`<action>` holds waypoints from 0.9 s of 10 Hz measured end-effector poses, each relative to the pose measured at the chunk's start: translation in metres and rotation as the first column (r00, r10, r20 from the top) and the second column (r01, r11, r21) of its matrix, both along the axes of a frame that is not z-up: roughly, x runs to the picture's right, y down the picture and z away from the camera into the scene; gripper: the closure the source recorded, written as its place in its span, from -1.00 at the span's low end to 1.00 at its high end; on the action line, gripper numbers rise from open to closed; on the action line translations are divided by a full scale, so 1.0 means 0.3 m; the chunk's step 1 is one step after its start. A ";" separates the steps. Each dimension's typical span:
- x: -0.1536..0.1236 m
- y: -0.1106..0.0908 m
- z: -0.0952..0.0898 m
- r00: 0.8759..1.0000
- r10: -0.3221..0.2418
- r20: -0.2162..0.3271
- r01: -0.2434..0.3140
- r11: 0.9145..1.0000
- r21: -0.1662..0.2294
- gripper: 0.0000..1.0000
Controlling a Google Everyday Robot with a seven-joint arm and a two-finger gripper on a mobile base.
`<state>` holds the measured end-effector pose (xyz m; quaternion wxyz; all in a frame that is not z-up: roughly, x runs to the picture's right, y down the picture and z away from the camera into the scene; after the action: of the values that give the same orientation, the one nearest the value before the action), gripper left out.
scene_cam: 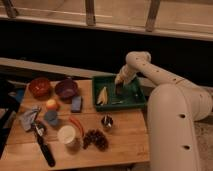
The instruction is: Wipe tray with eraser
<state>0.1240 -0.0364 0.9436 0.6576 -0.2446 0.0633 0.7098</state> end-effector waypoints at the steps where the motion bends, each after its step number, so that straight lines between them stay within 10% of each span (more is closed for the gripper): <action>1: -0.019 0.025 -0.021 1.000 -0.017 0.008 0.017 1.000 -0.009 1.00; 4: 0.052 0.054 -0.051 0.999 -0.012 -0.038 0.011 1.000 -0.022 1.00; 9: 0.135 -0.110 0.058 0.996 -0.007 -0.090 0.008 1.000 0.015 1.00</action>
<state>0.1645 -0.0693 0.9610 0.6585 -0.2070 0.0883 0.7181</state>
